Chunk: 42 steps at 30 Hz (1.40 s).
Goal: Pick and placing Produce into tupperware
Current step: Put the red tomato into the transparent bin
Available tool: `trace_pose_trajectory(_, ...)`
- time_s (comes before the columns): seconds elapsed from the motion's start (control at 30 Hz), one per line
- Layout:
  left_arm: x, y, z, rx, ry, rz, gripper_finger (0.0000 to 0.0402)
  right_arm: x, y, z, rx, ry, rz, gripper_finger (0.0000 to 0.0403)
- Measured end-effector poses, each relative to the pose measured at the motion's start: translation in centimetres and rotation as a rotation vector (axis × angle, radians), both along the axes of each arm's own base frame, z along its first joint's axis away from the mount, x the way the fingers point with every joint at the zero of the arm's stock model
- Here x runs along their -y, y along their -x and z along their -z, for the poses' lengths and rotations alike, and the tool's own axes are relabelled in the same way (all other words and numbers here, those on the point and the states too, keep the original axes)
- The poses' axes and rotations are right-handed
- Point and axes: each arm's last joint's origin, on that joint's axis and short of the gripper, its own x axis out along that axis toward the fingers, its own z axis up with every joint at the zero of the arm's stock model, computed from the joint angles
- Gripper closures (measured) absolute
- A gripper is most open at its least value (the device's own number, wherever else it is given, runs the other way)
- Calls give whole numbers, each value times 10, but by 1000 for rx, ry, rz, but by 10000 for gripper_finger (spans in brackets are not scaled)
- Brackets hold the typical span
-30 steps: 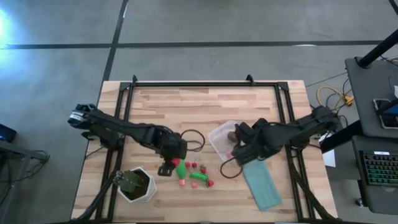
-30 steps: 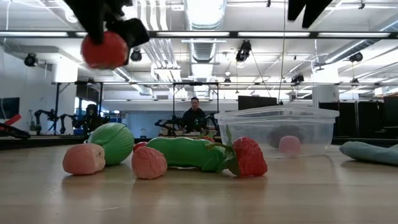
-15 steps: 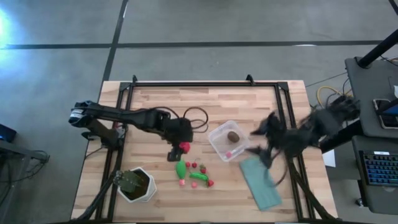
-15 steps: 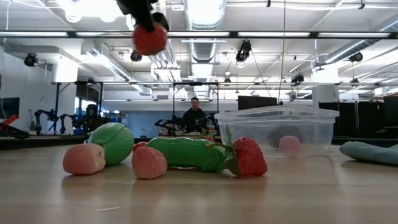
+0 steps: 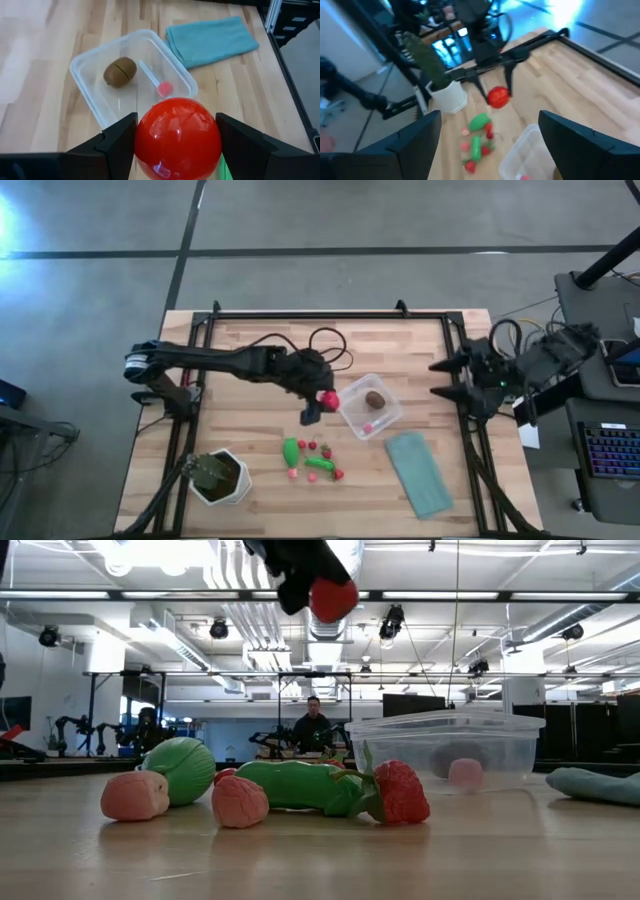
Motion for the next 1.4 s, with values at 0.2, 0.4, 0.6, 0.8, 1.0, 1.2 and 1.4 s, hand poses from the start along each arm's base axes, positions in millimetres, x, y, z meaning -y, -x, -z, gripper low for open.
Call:
trace_pose_trajectory(0.2,-7,-15,17,-11,-9,39,171,3,5,32,58,-25,-20,77)
trace_pose_trajectory(0.4,-14,-35,32,47,-55,67,171,2,5,55,99,-47,-27,77)
trace_pose_trajectory(0.6,-24,-62,36,156,-81,57,171,-2,-2,76,83,-49,-17,77)
trace_pose_trajectory(0.8,-36,-86,58,122,-75,39,171,-3,-5,83,78,-104,4,77)
trace_pose_trajectory(1.0,-39,-95,69,97,-62,36,171,-3,-4,83,87,-115,6,77)
trace_pose_trajectory(1.2,-43,-93,73,67,-102,-20,139,-1,-1,81,98,-121,6,77)
trace_pose_trajectory(1.4,-43,-92,75,60,-102,-22,108,0,0,82,95,-118,5,77)
